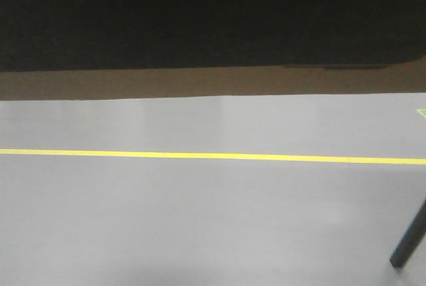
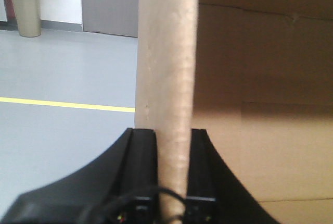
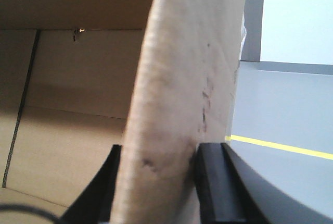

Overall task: Grab box from left shelf to table start
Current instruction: 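Carry the box with both grippers while driving across the floor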

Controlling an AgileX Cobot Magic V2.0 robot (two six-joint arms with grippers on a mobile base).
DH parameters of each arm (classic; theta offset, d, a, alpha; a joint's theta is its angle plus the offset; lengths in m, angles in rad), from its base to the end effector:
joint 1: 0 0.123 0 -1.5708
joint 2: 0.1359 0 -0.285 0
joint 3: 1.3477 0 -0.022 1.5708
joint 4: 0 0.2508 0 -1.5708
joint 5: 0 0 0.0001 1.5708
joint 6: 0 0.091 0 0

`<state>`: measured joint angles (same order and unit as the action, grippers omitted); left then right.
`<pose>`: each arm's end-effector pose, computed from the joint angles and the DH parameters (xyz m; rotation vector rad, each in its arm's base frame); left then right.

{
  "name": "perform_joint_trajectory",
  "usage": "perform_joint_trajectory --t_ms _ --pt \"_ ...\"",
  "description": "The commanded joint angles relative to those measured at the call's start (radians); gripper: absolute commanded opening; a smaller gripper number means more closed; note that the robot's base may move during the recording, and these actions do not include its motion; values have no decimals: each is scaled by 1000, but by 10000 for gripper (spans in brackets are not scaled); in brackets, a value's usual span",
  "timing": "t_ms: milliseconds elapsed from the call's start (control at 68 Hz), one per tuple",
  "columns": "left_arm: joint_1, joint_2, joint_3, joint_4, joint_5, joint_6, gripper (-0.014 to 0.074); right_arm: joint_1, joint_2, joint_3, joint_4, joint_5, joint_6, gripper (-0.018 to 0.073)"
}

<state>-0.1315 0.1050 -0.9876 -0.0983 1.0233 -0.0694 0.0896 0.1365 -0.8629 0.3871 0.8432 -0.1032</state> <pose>-0.0630 0.0006 0.4055 0.0737 1.6266 -0.2621 -0.0331 0.0228 0.3977 -0.1703 1.5686 0.4202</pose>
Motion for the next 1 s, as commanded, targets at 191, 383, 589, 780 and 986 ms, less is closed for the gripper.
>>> perform_joint_trajectory --t_ms 191,383,589,780,986 --pt "-7 13 -31 -44 -191 -15 -99 -2 20 -30 13 -145 -2 59" --pt "-7 13 -31 -44 -191 -15 -99 -2 20 -30 13 -145 -2 59" --pt "-7 13 -31 -44 -191 -15 -99 -2 20 -30 13 -145 -2 59" --pt "-7 13 -31 -47 -191 -15 -99 -2 20 -30 13 -145 -2 59" --pt "-7 13 -31 -47 -191 -15 -99 -2 20 -30 13 -145 -2 59"
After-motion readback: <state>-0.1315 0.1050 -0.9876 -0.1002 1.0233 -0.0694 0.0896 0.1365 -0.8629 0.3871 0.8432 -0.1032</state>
